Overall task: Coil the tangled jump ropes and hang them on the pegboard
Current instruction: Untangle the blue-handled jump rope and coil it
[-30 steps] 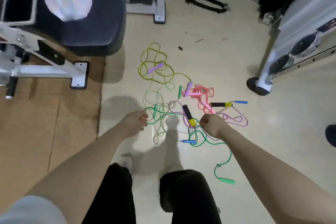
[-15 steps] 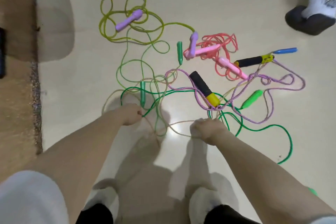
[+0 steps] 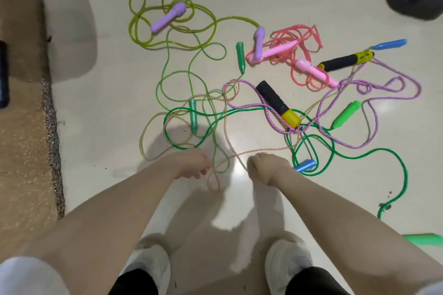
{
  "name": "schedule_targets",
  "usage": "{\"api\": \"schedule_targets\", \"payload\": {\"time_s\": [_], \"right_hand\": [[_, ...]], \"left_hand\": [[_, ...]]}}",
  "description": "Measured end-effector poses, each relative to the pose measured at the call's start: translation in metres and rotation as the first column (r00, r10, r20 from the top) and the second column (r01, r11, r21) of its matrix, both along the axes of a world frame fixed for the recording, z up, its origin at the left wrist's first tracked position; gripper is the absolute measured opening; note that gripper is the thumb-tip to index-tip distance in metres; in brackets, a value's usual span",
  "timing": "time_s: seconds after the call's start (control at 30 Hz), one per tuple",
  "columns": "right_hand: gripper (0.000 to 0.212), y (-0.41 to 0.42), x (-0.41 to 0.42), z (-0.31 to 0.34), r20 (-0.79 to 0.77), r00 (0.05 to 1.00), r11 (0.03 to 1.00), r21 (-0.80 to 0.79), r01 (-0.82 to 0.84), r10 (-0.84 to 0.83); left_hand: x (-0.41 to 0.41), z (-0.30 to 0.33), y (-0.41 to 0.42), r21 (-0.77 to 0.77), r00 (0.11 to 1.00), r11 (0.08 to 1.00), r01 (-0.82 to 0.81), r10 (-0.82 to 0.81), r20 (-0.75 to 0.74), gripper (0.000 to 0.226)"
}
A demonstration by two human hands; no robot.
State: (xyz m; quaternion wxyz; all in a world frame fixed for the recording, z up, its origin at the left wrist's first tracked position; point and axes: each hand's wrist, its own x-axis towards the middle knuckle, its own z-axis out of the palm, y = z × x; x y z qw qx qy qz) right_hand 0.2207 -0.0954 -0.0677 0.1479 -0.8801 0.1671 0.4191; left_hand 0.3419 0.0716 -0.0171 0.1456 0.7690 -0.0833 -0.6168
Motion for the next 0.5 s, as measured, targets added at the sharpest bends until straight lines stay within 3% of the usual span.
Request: {"api": "schedule_targets", "payload": {"time_s": [0.13,0.2,0.3,0.37,0.43,0.5], "right_hand": [[0.031,0.021,-0.003,0.001,-0.016,0.998,0.995,-0.079,0.056,-0.057],[0.031,0.034,-0.003,-0.001,0.002,0.998,0.988,-0.143,0.061,-0.061],[0.026,0.046,-0.006,-0.004,-0.011,0.993,0.985,-0.122,0.118,-0.120],[0.014,0.043,-0.004,-0.001,0.016,0.984,0.982,0.058,0.178,-0.180],[0.026,0.039,0.012,0.013,0.103,0.901,0.861,0.358,0.362,-0.422],[0.031,0.038,0.035,0.040,0.167,0.829,0.745,0.557,0.367,-0.534]], "left_hand": [[0.009,0.020,-0.021,-0.294,0.945,0.902,-0.316,0.328,-0.008,0.016],[0.011,0.020,-0.019,-0.322,0.915,0.863,-0.388,0.402,-0.026,0.015],[0.013,0.015,-0.011,-0.268,0.930,0.899,-0.346,0.367,0.030,0.014],[0.013,0.015,-0.010,-0.232,0.930,0.908,-0.350,0.366,0.030,0.014],[0.016,0.020,-0.014,-0.207,0.916,0.900,-0.384,0.399,0.034,0.017],[0.021,0.026,-0.021,-0.194,0.904,0.893,-0.405,0.423,0.059,0.034]]}}
